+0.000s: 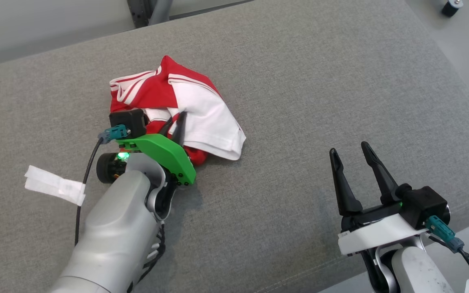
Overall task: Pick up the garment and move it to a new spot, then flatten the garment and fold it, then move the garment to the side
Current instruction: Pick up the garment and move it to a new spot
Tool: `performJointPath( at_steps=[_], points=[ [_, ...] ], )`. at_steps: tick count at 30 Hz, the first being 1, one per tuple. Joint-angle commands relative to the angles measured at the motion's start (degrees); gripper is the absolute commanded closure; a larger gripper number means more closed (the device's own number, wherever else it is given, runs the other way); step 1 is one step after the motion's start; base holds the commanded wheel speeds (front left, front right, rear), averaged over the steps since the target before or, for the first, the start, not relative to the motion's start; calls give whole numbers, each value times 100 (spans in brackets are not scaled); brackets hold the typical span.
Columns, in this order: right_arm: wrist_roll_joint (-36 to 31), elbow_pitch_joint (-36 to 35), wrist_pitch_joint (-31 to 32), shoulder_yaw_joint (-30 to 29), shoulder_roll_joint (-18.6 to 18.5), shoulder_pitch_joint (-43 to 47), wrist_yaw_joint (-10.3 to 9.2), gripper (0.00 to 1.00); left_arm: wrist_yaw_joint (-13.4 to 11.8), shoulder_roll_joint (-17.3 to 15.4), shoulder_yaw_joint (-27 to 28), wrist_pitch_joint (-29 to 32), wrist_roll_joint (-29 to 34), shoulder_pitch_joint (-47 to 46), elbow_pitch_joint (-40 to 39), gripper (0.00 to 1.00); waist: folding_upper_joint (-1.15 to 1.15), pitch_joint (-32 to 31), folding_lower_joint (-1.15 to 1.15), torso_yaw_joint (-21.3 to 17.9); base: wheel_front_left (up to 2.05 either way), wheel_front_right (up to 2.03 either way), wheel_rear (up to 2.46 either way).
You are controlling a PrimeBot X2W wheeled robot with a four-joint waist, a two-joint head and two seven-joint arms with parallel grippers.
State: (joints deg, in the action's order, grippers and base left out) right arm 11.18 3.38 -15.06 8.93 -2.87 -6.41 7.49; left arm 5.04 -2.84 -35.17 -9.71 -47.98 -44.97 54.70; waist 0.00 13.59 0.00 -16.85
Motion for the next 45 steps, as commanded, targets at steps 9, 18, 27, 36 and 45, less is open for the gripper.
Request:
performJointPath(
  at_steps=[9, 18, 27, 36, 45],
  points=[
    [72, 9, -23, 33, -7, 100, 0, 0, -41, -17, -640, -493, -814, 305, -673, 0, 0, -362, 0, 367, 0, 0, 0],
    [154, 74, -23, -73, -9, 460, 0, 0, -416, -130, 411, -544, 299, 1404, -1741, 0, 0, -1034, 0, 1066, 0, 0, 0],
    [69, 62, -23, -203, -8, 695, 0, 0, -427, -138, 1655, -545, 1689, 2973, -3115, 0, 0, -1360, 0, 1597, 0, 0, 0],
    [1, 0, -23, -330, -10, 962, 0, 0, -180, -21, 2684, -545, 2881, 4280, -4322, 0, 0, -1533, 0, 1823, 0, 0, 0],
    [-181, -64, -23, -402, -9, 1293, 0, 0, -134, -9, 2868, -545, 3513, 5146, -4876, 0, 0, -1677, 0, 1858, 0, 0, 0]
  ],
)
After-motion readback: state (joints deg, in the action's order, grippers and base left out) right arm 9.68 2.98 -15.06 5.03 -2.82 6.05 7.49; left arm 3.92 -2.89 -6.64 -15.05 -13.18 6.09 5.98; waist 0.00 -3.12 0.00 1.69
